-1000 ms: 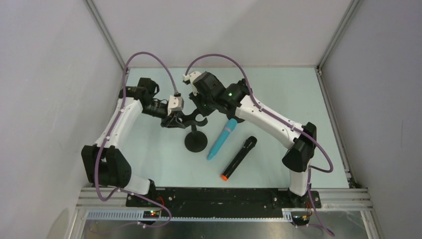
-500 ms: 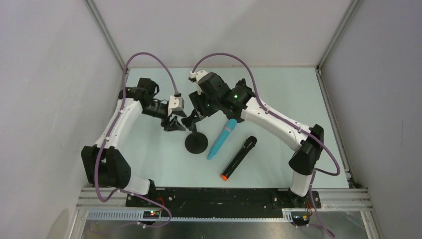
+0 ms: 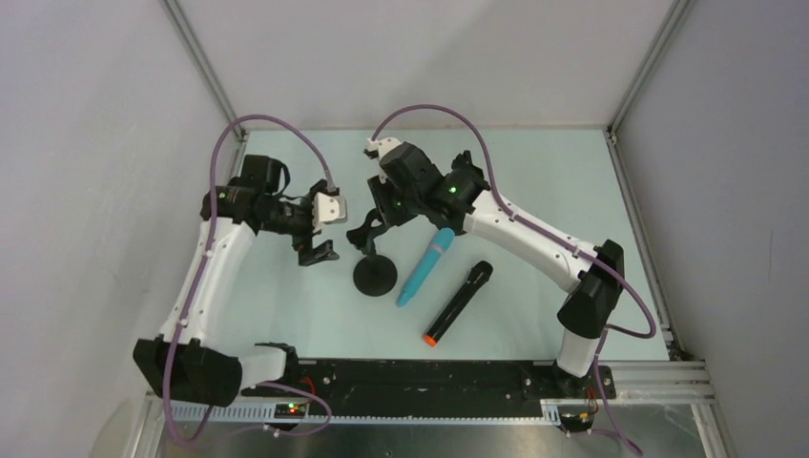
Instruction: Attach the microphones to the stand
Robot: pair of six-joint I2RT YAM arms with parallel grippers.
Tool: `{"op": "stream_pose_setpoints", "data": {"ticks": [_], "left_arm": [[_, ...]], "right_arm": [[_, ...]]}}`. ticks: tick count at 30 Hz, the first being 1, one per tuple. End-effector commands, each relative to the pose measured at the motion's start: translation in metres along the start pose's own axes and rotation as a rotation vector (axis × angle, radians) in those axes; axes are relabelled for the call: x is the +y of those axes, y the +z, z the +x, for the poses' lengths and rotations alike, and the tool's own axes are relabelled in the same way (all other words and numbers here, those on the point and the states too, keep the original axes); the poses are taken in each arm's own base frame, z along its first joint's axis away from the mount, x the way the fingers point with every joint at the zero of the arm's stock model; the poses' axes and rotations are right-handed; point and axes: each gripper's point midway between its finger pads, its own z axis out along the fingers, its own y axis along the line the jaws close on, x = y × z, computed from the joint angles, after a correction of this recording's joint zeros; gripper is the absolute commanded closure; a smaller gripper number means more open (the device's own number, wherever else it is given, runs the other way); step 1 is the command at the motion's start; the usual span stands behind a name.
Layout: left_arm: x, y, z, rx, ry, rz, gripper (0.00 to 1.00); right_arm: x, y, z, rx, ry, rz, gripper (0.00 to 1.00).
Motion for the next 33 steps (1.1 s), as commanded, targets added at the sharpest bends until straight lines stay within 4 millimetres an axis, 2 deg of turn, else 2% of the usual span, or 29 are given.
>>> {"op": "stream_pose_setpoints", "data": {"ticks": [1,2,5,7,8,10,11,14,16,19,21,26,28,33], "left_arm": [[0.006,-0.02,0.015,0.189,-0.052,-0.113,0.0],[0.007,-0.023,0.025,0.249,-0.057,-0.127,0.0],[0.006,-0.021,0.028,0.275,-0.065,-0.123,0.04],[0.0,-0.016,0.012,0.188,-0.079,-0.097,0.12],[-0.004,-0.015,0.006,0.154,-0.071,-0.092,0.2],[-0.016,-0.009,-0.01,0.047,-0.045,-0.065,0.29],[-0.021,-0.006,-0.02,-0.018,-0.034,-0.047,0.3],[-0.03,0.003,-0.029,-0.128,-0.036,-0.055,0.28],[-0.036,0.007,-0.031,-0.165,-0.062,-0.031,0.25],[-0.041,0.012,-0.024,-0.171,-0.076,-0.024,0.06],[-0.039,0.009,-0.028,-0.185,-0.082,-0.058,0.01],[-0.011,0.001,-0.031,-0.181,-0.108,-0.22,0.0],[-0.008,0.0,-0.032,-0.192,-0.12,-0.248,0.0],[-0.015,0.007,-0.037,-0.228,-0.126,-0.199,0.0]], "right_arm": [[0.0,-0.006,0.013,0.035,0.006,0.008,0.68],[-0.001,-0.006,0.013,0.035,0.01,0.013,0.68],[-0.002,-0.004,0.015,0.038,0.024,0.024,0.72],[-0.002,-0.003,0.016,0.036,0.037,0.046,0.74],[-0.004,-0.002,0.017,0.034,0.05,0.068,0.75],[-0.008,-0.002,0.023,0.048,0.071,0.119,0.77],[-0.007,-0.001,0.024,0.052,0.097,0.135,0.78],[-0.017,-0.002,0.036,0.082,0.149,0.233,0.84],[-0.02,-0.003,0.041,0.088,0.201,0.282,0.85],[-0.021,-0.006,0.045,0.072,0.275,0.338,0.86],[-0.017,-0.009,0.046,0.052,0.292,0.372,0.85],[-0.007,-0.019,0.053,0.041,0.36,0.441,0.73],[-0.006,-0.023,0.057,0.036,0.372,0.463,0.71],[-0.007,-0.037,0.059,0.002,0.393,0.519,0.69]]}}
